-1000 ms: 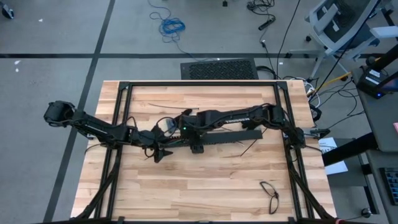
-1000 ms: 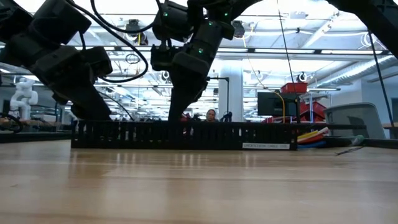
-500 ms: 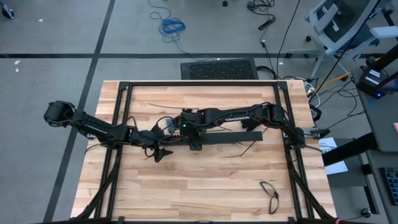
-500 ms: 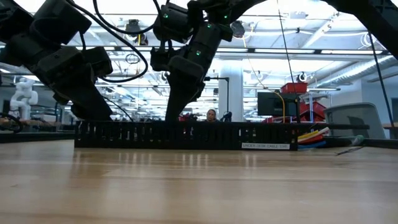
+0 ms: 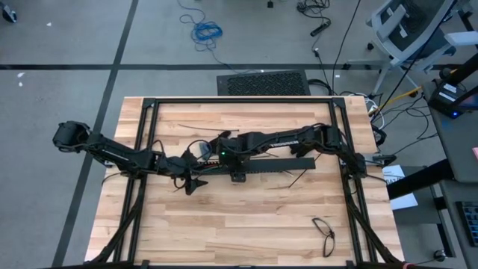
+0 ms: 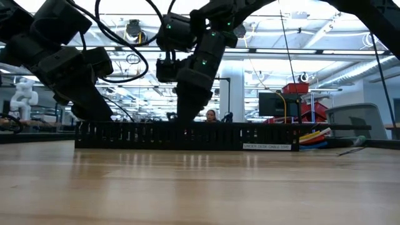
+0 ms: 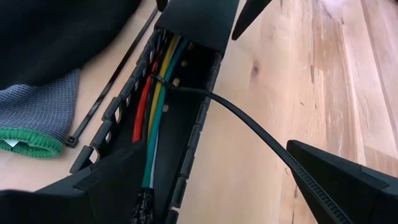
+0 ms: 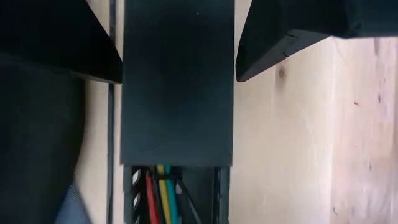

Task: Ziptie cables
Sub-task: Close the cable duct

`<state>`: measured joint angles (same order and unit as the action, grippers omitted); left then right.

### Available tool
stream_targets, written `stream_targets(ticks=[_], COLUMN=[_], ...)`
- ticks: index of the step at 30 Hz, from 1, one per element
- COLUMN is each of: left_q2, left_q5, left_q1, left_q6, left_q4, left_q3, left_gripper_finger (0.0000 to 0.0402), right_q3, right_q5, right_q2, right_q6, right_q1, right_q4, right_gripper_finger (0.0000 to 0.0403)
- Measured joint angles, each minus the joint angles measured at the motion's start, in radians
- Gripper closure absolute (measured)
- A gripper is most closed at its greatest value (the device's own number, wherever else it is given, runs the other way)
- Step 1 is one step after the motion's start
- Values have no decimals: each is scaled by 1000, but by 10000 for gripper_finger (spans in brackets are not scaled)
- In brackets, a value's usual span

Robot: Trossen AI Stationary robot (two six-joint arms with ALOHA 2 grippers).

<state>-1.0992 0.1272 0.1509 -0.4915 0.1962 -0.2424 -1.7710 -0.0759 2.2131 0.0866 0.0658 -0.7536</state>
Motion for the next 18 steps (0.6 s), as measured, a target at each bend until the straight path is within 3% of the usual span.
stream_targets(ticks=[18], left_q2=[0], left_q5=[5], left_q1=[0], left_q6=[-1], left_q4=[-4], left_q3=[0], left_gripper_finger=[22], right_q3=[11], right_q5=[27], right_q2=[-26], right_q6=[-8], right_q1=[7], right_q4=[14], right_gripper_finger=[97])
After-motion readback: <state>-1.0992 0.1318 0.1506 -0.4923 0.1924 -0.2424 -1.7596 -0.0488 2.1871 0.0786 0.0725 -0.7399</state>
